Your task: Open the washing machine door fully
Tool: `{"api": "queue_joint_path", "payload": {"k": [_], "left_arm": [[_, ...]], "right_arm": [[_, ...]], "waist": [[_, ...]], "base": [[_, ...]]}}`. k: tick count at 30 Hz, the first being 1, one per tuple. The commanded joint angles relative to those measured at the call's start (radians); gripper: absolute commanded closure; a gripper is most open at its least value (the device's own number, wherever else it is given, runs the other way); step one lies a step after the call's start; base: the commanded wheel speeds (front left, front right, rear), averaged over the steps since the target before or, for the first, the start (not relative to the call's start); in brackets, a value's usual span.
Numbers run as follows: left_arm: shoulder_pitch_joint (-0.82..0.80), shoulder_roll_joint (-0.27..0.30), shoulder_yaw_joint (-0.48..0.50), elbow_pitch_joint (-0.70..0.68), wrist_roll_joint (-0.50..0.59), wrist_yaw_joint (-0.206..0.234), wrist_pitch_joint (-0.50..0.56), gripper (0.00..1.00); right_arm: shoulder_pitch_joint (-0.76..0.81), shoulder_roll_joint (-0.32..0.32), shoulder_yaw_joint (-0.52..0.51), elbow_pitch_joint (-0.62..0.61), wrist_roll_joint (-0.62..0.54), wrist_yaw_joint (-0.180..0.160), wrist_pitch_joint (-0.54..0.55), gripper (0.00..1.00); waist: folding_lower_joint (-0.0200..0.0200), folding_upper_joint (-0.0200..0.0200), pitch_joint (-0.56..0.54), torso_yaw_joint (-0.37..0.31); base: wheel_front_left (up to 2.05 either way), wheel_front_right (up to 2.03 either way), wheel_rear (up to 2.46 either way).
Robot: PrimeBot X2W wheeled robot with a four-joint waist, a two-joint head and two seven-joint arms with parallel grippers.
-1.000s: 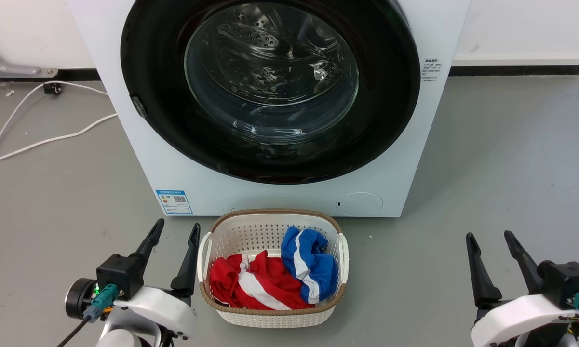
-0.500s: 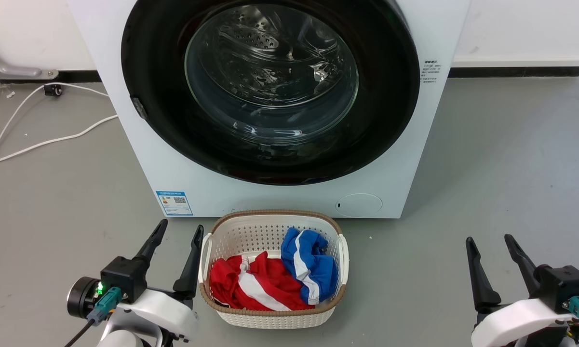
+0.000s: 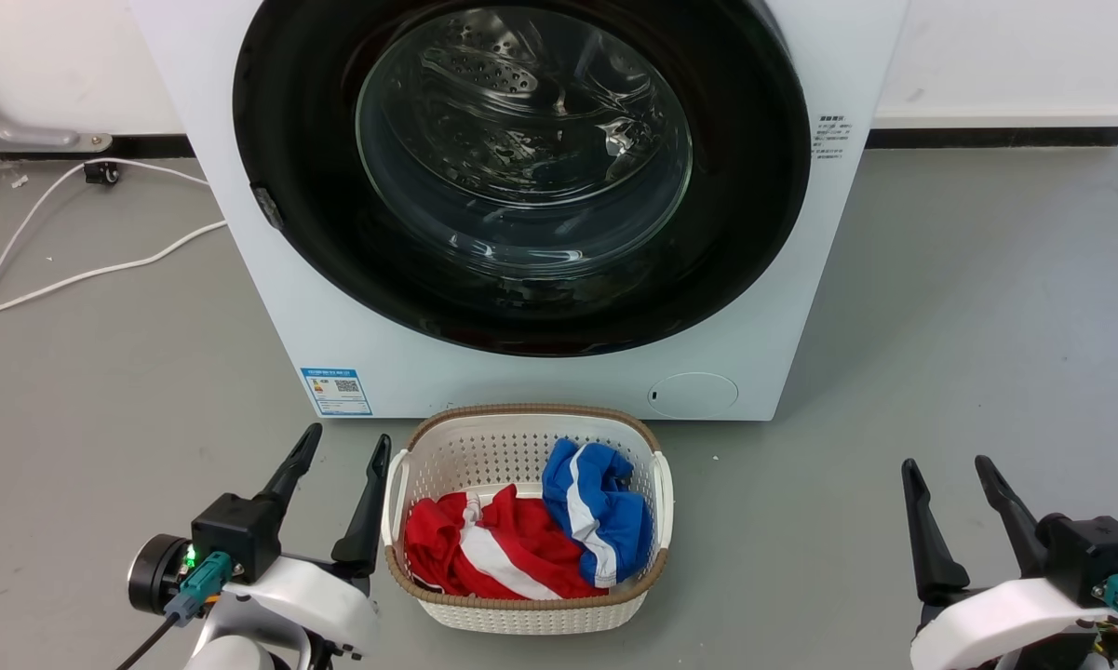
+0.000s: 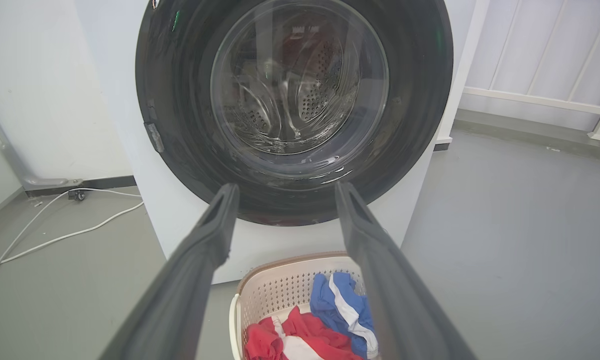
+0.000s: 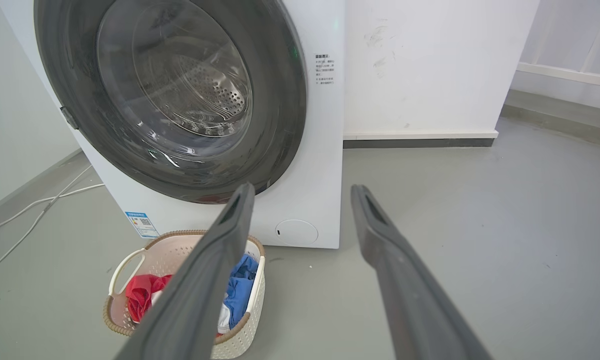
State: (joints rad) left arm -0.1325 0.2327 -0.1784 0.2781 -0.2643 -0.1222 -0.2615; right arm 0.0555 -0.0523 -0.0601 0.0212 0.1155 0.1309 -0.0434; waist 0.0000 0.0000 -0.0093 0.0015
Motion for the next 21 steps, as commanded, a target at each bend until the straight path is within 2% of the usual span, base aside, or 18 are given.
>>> {"api": "queue_joint_path", "payload": {"k": [1,4,5,6,7,8,12,15,18,21], "left_arm": [[-0.012,0.001,0.004,0.001,-0.002,-0.001,-0.005,0.0],[-0.012,0.001,0.005,0.003,-0.004,-0.001,-0.005,0.0],[-0.011,0.0,0.006,0.003,-0.006,-0.001,-0.005,0.0],[-0.01,0.0,0.007,0.004,-0.007,-0.001,-0.005,0.0],[-0.009,-0.001,0.007,0.004,-0.008,0.0,-0.005,0.0],[-0.009,-0.001,0.007,0.005,-0.009,0.0,-0.005,0.0],[-0.008,-0.001,0.008,0.007,-0.01,0.001,-0.005,0.0],[-0.01,-0.003,0.008,0.007,-0.01,0.001,-0.005,0.0],[-0.009,-0.004,0.01,0.008,-0.01,0.003,-0.005,0.0],[-0.007,-0.005,0.011,0.008,-0.013,0.004,-0.005,0.0]], "right_arm": [[-0.015,0.004,-0.002,0.002,0.005,0.0,-0.002,0.0],[-0.014,0.004,-0.005,0.004,0.008,0.0,0.001,0.0],[-0.012,0.004,-0.005,0.006,0.009,0.0,0.001,0.07],[-0.012,0.004,-0.005,0.008,0.021,0.0,0.004,0.55],[-0.012,0.004,-0.005,0.008,0.022,0.0,0.004,0.84],[-0.013,0.004,-0.006,0.007,0.021,0.0,0.004,1.0],[-0.014,0.004,-0.007,0.006,0.038,0.0,0.005,1.0],[-0.014,0.004,-0.011,0.014,0.119,0.0,0.006,1.0],[-0.019,0.004,0.003,0.031,0.327,0.0,0.009,1.0],[-0.027,0.004,0.035,0.038,0.612,0.0,0.015,1.0]], "waist": [[0.0,0.0,0.0,0.0],[0.0,0.0,-0.001,0.0],[0.0,0.0,-0.001,-0.001],[0.0,0.0,-0.001,-0.001],[0.0,0.0,-0.002,-0.001],[0.0,0.0,-0.002,-0.001],[0.0,0.0,-0.003,-0.002],[0.0,0.0,-0.003,-0.002],[0.0,0.0,-0.005,-0.002],[0.0,0.0,-0.006,-0.003]], "base": [[0.0,0.0,0.0],[0.0,0.0,0.0],[0.0,0.0,0.0],[0.0,0.0,0.0],[0.0,0.0,0.0],[0.0,0.0,0.0],[0.0,0.0,0.0],[0.0,0.0,0.0],[0.0,0.0,0.0],[0.0,0.0,0.0]]}}
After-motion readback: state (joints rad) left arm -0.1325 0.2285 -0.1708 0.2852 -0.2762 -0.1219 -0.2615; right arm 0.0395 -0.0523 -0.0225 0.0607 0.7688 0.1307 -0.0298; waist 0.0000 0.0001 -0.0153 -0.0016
